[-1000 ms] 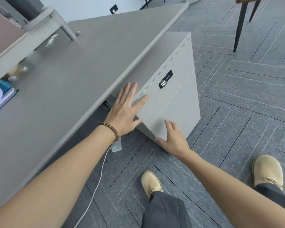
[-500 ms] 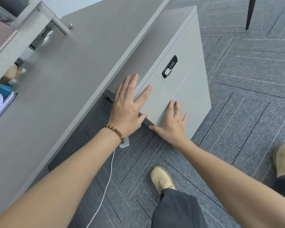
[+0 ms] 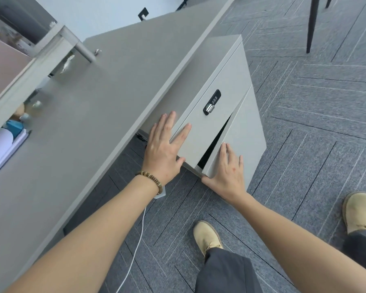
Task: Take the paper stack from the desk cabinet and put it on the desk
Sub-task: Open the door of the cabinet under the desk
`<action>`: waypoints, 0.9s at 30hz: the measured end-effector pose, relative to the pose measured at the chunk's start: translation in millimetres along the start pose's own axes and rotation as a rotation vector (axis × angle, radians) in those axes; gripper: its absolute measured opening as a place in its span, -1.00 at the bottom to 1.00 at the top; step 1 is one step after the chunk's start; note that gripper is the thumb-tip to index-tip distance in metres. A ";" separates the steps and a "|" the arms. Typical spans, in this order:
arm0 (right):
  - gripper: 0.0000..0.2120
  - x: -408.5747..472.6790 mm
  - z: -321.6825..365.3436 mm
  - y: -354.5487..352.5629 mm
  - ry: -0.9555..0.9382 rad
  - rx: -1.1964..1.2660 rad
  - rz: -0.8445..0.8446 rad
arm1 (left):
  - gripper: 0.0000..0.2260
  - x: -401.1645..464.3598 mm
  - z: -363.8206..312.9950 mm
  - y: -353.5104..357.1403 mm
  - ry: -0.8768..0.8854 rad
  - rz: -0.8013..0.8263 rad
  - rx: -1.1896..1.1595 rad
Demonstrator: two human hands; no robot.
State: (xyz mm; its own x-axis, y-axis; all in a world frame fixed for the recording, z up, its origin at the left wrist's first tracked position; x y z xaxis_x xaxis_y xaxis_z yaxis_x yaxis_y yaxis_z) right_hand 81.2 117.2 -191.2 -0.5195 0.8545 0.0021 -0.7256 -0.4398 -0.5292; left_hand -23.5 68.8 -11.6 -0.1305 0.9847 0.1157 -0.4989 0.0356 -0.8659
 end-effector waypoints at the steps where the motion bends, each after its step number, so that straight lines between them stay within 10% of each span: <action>1: 0.14 -4.7 -3.5 -7.3 -0.018 -0.003 0.014 | -0.15 -0.4 -0.4 -1.4 -0.009 0.026 -0.001; 27: -0.30 -13.8 -94.6 -258.7 -0.123 -0.548 0.303 | 0.20 9.1 -46.0 -39.3 -0.343 0.276 0.012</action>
State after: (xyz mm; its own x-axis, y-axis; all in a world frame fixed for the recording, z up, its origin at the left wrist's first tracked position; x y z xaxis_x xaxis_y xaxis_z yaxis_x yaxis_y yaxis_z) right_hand 318.8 245.3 -134.6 -0.7369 0.6622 -0.1358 -0.2189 -0.4239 -0.8789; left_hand 34.4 84.3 1.1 -0.5363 0.8432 0.0374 -0.4150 -0.2248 -0.8816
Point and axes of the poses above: each hand's wrist, its own x-axis towards the middle knuckle, its own y-axis out of the palm, z = x × y, the point moved 5 cm from there along x, towards the middle knuckle, and after that the axes turned 8 degrees about x, right-handed, at the moved point
